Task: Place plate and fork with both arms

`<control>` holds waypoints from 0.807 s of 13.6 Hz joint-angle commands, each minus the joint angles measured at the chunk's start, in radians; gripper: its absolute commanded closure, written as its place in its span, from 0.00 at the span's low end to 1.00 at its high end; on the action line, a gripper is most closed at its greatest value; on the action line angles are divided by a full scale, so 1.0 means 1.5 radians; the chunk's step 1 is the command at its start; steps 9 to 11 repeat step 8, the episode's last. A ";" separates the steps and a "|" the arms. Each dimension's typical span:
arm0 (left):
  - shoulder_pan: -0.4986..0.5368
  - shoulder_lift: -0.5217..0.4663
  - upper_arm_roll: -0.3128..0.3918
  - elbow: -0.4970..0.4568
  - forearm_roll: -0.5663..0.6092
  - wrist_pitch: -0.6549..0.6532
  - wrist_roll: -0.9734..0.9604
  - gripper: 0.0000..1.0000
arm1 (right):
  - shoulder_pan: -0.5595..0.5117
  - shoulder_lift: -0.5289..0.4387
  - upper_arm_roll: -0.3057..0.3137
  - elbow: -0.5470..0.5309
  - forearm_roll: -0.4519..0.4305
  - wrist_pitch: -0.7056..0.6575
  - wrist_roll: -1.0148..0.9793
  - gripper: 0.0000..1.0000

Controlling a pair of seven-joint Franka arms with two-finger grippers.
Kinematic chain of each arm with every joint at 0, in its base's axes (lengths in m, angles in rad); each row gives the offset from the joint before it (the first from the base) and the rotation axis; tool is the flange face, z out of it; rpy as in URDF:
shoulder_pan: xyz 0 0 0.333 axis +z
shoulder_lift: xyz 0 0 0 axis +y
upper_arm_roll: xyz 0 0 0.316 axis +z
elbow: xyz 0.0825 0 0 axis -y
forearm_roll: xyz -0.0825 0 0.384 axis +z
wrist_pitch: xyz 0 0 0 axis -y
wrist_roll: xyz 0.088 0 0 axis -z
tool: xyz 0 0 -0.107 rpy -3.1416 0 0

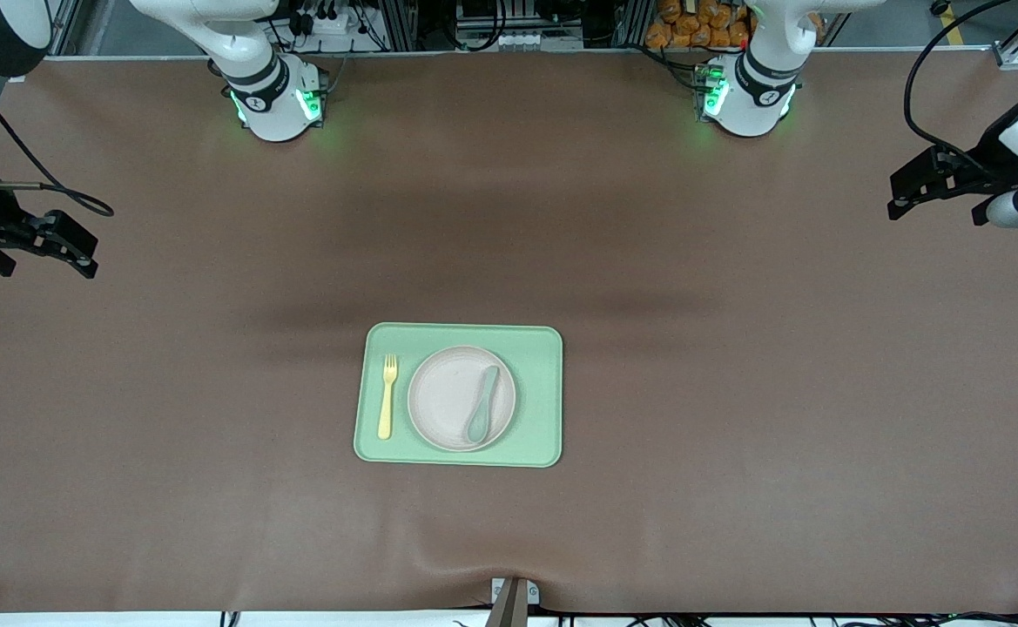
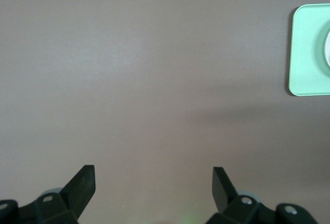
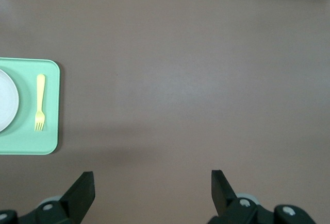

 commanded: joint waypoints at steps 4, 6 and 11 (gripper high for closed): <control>0.010 -0.002 -0.009 0.001 0.014 0.000 0.014 0.00 | -0.033 0.000 0.006 0.019 0.030 -0.013 -0.056 0.00; 0.010 -0.002 -0.009 0.001 0.014 0.000 0.013 0.00 | -0.033 -0.001 0.006 0.019 0.030 -0.013 -0.054 0.00; 0.010 -0.002 -0.009 0.001 0.014 0.000 0.013 0.00 | -0.033 -0.004 0.006 0.019 0.031 -0.017 -0.054 0.00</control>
